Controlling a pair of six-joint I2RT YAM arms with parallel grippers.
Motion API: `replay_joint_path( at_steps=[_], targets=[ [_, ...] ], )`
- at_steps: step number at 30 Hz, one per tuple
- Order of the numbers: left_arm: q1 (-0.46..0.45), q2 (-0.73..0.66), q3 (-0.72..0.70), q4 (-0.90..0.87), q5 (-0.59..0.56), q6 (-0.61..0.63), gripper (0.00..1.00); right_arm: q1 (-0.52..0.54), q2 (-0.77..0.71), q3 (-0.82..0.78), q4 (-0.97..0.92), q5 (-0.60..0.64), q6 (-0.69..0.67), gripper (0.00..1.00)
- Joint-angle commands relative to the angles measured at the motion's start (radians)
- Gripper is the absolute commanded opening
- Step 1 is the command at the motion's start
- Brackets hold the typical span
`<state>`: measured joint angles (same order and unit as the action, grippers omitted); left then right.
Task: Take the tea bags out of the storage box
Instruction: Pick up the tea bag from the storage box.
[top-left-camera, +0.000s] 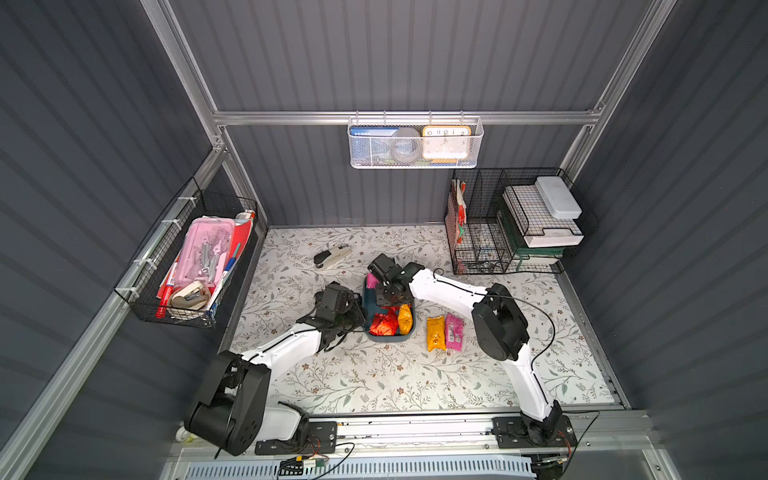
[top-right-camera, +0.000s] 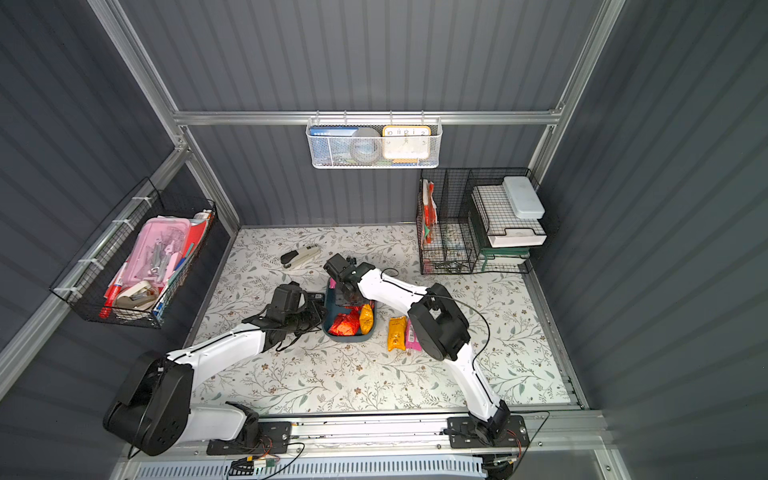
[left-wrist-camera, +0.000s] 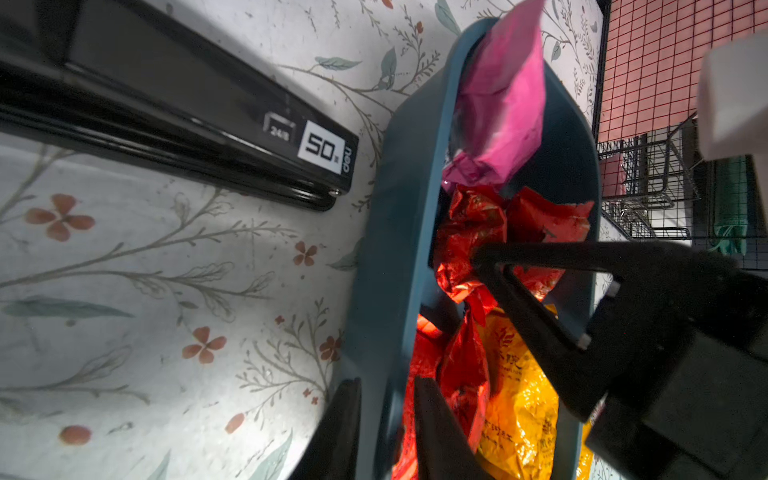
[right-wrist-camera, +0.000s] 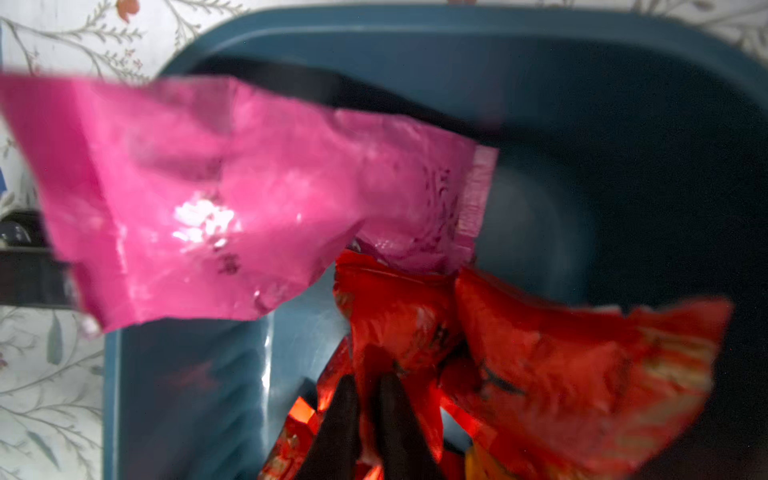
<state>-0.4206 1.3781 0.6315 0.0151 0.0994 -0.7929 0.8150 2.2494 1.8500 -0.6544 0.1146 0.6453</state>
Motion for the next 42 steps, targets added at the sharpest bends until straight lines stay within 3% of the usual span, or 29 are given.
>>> replay_joint_path(
  at_steps=[1, 3, 12, 28, 35, 42],
  targets=[
    [0.001, 0.012, -0.015, 0.012, 0.014, -0.002, 0.27, -0.003, 0.018, 0.015, -0.026, -0.017, -0.002, 0.05],
    [0.002, 0.010, -0.014, 0.013, 0.012, -0.004, 0.27, -0.002, 0.015, 0.019, -0.032, -0.030, -0.001, 0.00],
    [0.000, -0.002, -0.011, 0.005, 0.006, -0.006, 0.27, -0.001, -0.054, 0.004, -0.027, -0.114, 0.004, 0.00],
    [0.001, 0.030, 0.014, 0.011, 0.012, 0.001, 0.28, 0.003, -0.313, -0.232, 0.088, -0.211, 0.066, 0.00],
    [0.002, 0.032, 0.022, 0.002, -0.002, 0.003, 0.36, 0.004, -0.496, -0.383, 0.136, -0.179, 0.062, 0.00],
    [0.000, 0.019, 0.020, -0.002, -0.004, 0.004, 0.36, -0.009, -0.753, -0.618, 0.088, -0.074, -0.016, 0.00]
  ],
)
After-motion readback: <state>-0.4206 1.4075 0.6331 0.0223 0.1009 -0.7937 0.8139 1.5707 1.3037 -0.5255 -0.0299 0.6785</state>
